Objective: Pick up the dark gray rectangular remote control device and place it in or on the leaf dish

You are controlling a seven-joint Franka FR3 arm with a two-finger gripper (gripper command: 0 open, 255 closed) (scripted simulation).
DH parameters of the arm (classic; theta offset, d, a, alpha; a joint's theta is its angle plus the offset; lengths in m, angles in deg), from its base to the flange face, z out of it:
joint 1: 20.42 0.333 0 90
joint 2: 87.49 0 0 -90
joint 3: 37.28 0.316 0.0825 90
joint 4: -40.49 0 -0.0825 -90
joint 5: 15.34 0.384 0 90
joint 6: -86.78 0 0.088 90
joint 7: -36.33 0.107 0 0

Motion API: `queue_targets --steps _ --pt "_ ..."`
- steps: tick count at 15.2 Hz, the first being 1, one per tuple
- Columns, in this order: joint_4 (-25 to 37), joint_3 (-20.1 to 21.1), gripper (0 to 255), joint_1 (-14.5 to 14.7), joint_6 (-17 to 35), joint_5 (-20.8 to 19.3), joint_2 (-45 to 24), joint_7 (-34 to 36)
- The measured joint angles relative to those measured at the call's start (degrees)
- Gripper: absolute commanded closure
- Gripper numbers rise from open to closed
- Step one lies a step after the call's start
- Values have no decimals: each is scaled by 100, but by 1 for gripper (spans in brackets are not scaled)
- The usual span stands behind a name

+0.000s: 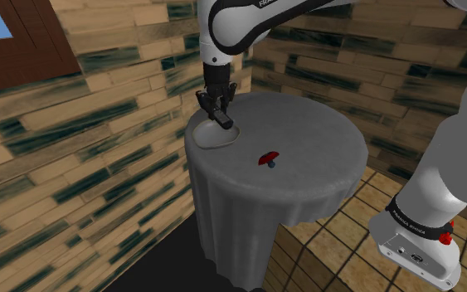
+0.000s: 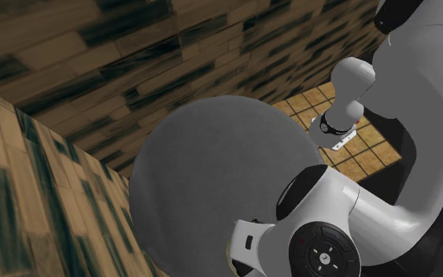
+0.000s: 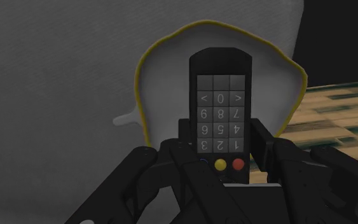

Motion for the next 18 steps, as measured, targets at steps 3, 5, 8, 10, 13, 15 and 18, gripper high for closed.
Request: queue_targets --steps 3,5,8,10,13,15,18 --pt "-120 -1 255 6 201 -16 -83 17" --pt "-186 -10 255 -1 331 -27 -147 9" --pt "-301 -7 255 15 538 -48 -241 41" --pt "-364 -10 255 19 681 -64 -322 51" --pt "-432 -12 255 19 763 -68 -335 53" --pt "-440 -12 255 19 776 -69 -338 54" --pt "-441 -12 0 20 779 -69 -339 55"
